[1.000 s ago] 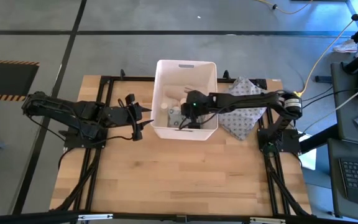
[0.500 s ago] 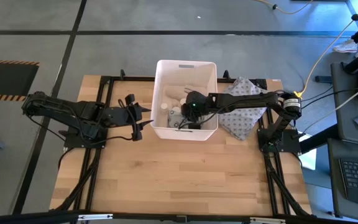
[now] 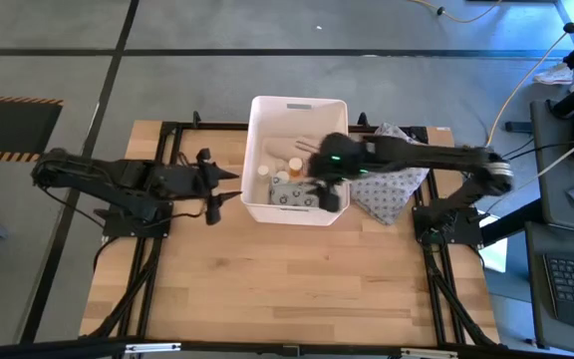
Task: Pick & place medical supplies in basket/bin
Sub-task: Return to Home Position
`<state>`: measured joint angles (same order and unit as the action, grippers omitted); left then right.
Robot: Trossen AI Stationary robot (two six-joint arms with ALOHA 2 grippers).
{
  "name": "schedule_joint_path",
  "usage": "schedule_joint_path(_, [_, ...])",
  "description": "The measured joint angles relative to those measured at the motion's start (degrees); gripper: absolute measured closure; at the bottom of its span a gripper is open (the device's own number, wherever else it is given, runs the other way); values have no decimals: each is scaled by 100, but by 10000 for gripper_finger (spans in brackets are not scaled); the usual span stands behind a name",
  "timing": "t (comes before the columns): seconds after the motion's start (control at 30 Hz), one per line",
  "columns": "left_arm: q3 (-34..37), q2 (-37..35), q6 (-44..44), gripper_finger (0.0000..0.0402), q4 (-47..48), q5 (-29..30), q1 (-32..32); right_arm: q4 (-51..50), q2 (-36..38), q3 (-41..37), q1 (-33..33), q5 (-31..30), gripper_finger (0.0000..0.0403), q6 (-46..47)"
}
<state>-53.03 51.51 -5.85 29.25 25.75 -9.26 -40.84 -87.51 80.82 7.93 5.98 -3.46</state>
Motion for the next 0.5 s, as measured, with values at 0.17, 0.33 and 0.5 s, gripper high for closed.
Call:
schedule_joint_path(0.17, [764,-1001,260,208,-974,-275,1,703,1855,-1128,-502,203,163,654])
schedule_joint_path(0.33, [1541,-2154,496,208,-1565,-257,19,1252,3574,-2109,-1041,-105,163,964])
schedule_joint_path(0.5, [2202,-3190,504,208,-1915,-580,126,2091,4668,-3512,-1332,-290,163,1343])
